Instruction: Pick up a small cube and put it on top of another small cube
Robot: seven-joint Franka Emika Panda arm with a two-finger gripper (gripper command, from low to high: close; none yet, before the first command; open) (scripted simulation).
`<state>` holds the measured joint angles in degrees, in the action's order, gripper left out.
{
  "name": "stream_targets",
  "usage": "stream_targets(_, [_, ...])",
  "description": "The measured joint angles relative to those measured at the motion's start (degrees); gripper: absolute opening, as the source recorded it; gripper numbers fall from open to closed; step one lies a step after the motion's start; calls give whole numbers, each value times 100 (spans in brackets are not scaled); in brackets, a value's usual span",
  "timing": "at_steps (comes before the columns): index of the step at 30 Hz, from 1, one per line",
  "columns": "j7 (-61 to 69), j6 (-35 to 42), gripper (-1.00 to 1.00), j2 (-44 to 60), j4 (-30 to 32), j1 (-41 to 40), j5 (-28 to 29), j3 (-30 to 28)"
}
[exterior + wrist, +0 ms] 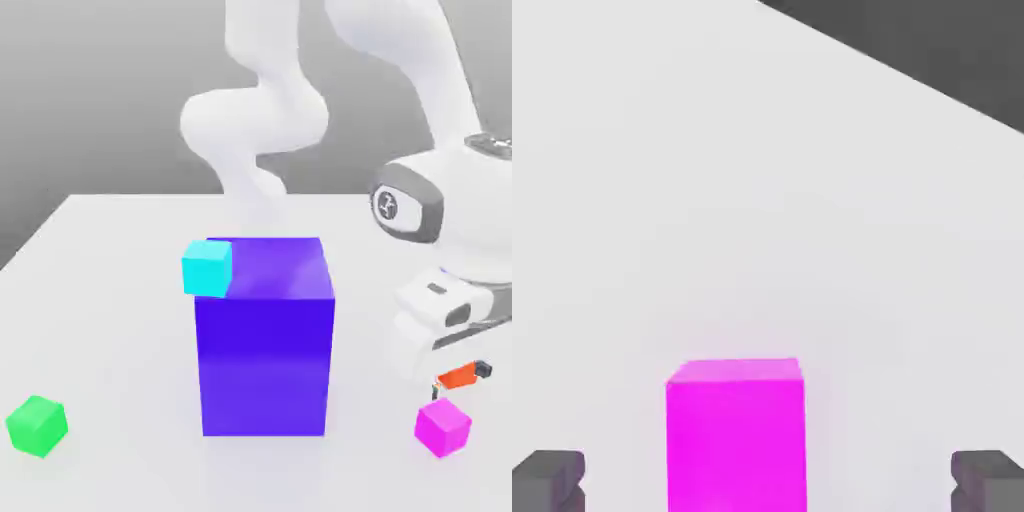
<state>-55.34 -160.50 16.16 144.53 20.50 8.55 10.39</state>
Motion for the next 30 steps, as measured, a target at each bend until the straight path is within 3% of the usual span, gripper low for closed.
stream_targets(3, [-197, -478, 0, 618, -119, 247, 256, -289])
stream_targets(4, [-231, -572, -100, 736, -144, 298, 297, -348])
stream_targets(11, [-238, -563, -100, 724, -141, 292, 305, -340])
stream_targets(16, [96, 141, -100, -180, 54, 48, -137, -11])
stream_targets(30, [702, 785, -100, -785, 19, -2271, -949, -1896])
